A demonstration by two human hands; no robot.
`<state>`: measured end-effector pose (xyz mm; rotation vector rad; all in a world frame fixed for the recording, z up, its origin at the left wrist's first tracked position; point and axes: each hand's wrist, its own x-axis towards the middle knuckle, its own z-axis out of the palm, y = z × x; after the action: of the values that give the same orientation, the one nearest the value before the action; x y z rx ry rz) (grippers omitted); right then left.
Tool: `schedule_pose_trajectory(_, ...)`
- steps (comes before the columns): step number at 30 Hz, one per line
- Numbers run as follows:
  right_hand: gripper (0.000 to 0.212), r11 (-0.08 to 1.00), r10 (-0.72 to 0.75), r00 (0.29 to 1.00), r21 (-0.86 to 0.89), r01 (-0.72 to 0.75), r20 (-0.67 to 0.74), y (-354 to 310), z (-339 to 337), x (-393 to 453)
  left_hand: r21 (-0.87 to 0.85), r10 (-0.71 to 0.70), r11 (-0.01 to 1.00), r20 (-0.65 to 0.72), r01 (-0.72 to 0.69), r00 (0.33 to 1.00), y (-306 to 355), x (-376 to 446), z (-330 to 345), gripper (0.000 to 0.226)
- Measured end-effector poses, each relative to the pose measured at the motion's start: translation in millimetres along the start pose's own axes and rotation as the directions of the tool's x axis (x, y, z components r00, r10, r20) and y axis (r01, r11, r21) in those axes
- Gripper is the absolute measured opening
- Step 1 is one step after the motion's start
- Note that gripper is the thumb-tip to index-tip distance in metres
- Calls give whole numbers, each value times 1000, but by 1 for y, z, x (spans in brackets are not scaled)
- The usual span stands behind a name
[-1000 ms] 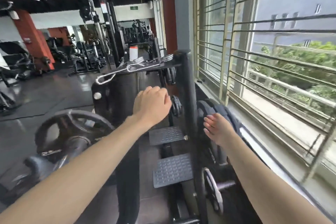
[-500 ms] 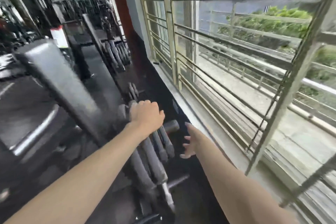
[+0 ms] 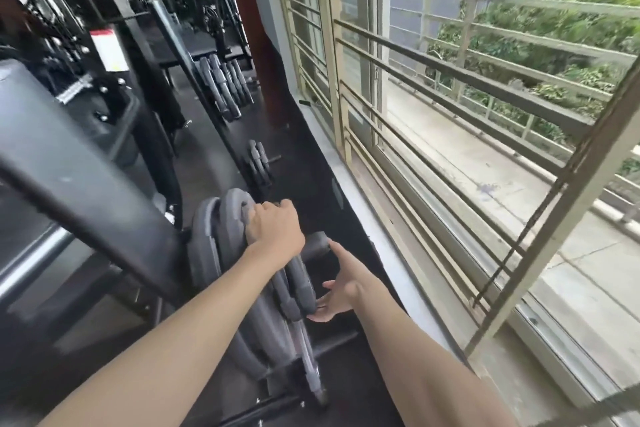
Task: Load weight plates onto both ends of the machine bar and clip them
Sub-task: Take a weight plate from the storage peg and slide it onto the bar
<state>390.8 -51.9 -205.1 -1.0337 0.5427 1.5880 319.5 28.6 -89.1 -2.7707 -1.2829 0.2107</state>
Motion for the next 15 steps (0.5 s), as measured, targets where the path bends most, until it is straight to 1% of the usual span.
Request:
schedule_pose_trajectory(2,113,999,36,999,-1,-36,-18,-3,0,-1,-131,-26,991,-12,25,1000,6,4,4,38)
schedule_pose_trajectory(4,113,999,53,996,8,-52,-74,-8,-2,2,-241,-26,970,-7,23,1000,14,6,6,38)
schedule_pose_trajectory(6,114,999,35,993,-13,-37,-114,-16,-8,8,-313,4,950,-30,-13,1000,25,10,4,38)
schedule_pose_trajectory(7,113,998,19,989,-61,-28,-146,-20,-11,11,-350,28,936,-38,-40,999,31,10,3,38)
schedule_pose_trajectory(8,106,995,-7,988,-97,-8,-152,-22,-14,13,-385,67,920,-44,-78,997,36,9,3,40)
schedule_pose_trajectory(9,92,988,-74,985,-146,51,-159,-23,-18,13,-406,124,904,-56,-136,991,43,8,2,44)
schedule_pose_trajectory(10,79,981,-140,980,-155,118,-139,-25,-23,10,-409,181,891,-72,-195,981,48,7,3,50)
schedule_pose_trajectory(11,72,976,-186,966,-151,160,-181,-27,-29,9,-412,218,881,-83,-233,972,53,5,5,57)
schedule_pose_trajectory(13,69,958,-283,921,-124,259,-266,-31,-40,2,-450,233,855,-109,-257,966,58,4,7,71)
schedule_pose_trajectory(15,62,906,-423,859,-133,402,-287,-39,-47,-10,-565,213,791,-102,-233,972,58,7,0,82)
